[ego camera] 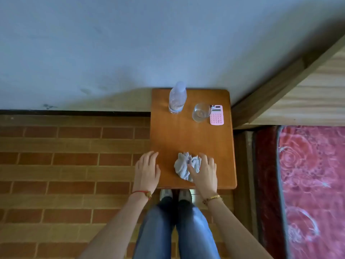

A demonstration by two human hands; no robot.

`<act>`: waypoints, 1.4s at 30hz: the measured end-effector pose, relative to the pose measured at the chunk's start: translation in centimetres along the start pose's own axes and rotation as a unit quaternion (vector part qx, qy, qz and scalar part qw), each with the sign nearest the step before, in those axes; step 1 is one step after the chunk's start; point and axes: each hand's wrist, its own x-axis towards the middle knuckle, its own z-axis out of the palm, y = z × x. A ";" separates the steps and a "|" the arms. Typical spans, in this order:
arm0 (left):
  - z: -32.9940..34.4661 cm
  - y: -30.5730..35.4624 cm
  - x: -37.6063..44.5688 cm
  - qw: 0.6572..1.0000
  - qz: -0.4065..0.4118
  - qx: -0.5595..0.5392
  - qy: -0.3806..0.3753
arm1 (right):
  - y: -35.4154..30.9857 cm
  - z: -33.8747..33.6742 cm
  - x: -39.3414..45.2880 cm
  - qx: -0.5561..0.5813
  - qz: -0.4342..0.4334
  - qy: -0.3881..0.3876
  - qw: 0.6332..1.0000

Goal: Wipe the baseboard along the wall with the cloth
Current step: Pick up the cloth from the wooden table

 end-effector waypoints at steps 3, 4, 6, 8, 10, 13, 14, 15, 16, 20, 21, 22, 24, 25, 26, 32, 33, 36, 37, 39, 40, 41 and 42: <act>3.7 -1.3 0.7 1.000 -0.017 0.009 -0.018 | 1.0 3.8 0.9 -0.011 0.007 0.025 1.000; 4.7 -1.7 0.7 0.999 -0.018 0.020 -0.022 | 1.1 4.9 1.0 -0.016 0.003 0.023 1.000; 6.6 -2.4 0.6 1.000 -0.015 0.017 -0.020 | 1.7 6.8 1.3 -0.039 -0.009 0.042 0.998; 7.8 -2.9 0.6 1.000 -0.014 0.015 0.001 | 1.8 7.9 1.6 -0.071 -0.022 0.076 0.994; 8.5 -3.2 0.6 1.000 -0.012 0.015 0.012 | 1.9 8.6 1.6 -0.089 -0.031 0.093 0.991; 8.9 -3.3 0.4 1.000 -0.012 0.014 0.018 | 2.1 9.0 1.5 -0.085 -0.064 0.090 0.990; 8.9 -3.3 0.4 1.000 -0.014 0.015 0.016 | 2.2 8.9 1.5 -0.085 -0.072 0.081 0.990; 8.7 -3.2 0.3 1.000 -0.015 0.017 0.009 | 2.3 8.7 1.6 -0.082 -0.077 0.070 0.991; 8.3 -3.1 0.3 1.000 -0.015 0.015 0.001 | 2.3 8.3 1.8 -0.072 -0.078 0.057 0.993; 4.9 -2.2 -0.3 0.999 -0.025 0.010 -0.042 | 1.3 4.3 1.6 -0.008 -0.084 0.022 0.996; 3.5 -1.8 -0.7 0.999 -0.023 0.007 -0.045 | 0.8 2.8 1.3 0.006 -0.086 0.020 0.996; 2.1 -1.5 -1.1 0.999 -0.017 0.005 -0.042 | 0.3 1.2 0.8 0.017 -0.088 0.019 0.996; -1.2 -0.6 -2.2 1.000 -0.006 0.005 -0.028 | -0.8 -2.2 -0.4 0.034 -0.099 0.020 0.994; -3.0 0.0 -2.8 1.000 -0.002 0.003 -0.019 | -1.5 -3.9 -1.3 0.041 -0.106 0.021 0.993; -4.9 0.6 -3.5 1.000 0.001 -0.003 -0.007 | -2.3 -5.6 -2.2 0.047 -0.114 0.021 0.992; -15.5 3.8 -8.8 0.993 0.010 -0.041 0.106 | -6.5 -14.5 -8.7 0.052 -0.209 0.047 0.975; -16.9 4.1 -9.9 0.992 0.013 -0.042 0.120 | -7.1 -15.6 -9.9 0.054 -0.228 0.052 0.971; -20.1 4.9 -13.0 0.987 0.018 -0.053 0.148 | -8.1 -18.1 -12.8 0.060 -0.269 0.060 0.959; -20.9 5.2 -14.3 0.986 0.018 -0.056 0.156 | -8.4 -18.8 -13.9 0.059 -0.284 0.063 0.955; -22.0 5.6 -16.8 0.984 0.012 -0.062 0.166 | -8.8 -19.8 -15.3 0.056 -0.311 0.066 0.946; -22.4 5.7 -17.9 0.983 0.008 -0.067 0.171 | -8.9 -20.2 -15.9 0.054 -0.322 0.066 0.943; -22.6 5.8 -19.0 0.982 0.004 -0.069 0.177 | -9.0 -20.5 -16.4 0.053 -0.331 0.066 0.940; -22.8 5.8 -20.0 0.981 0.000 -0.069 0.184 | -9.2 -20.7 -16.9 0.054 -0.338 0.063 0.938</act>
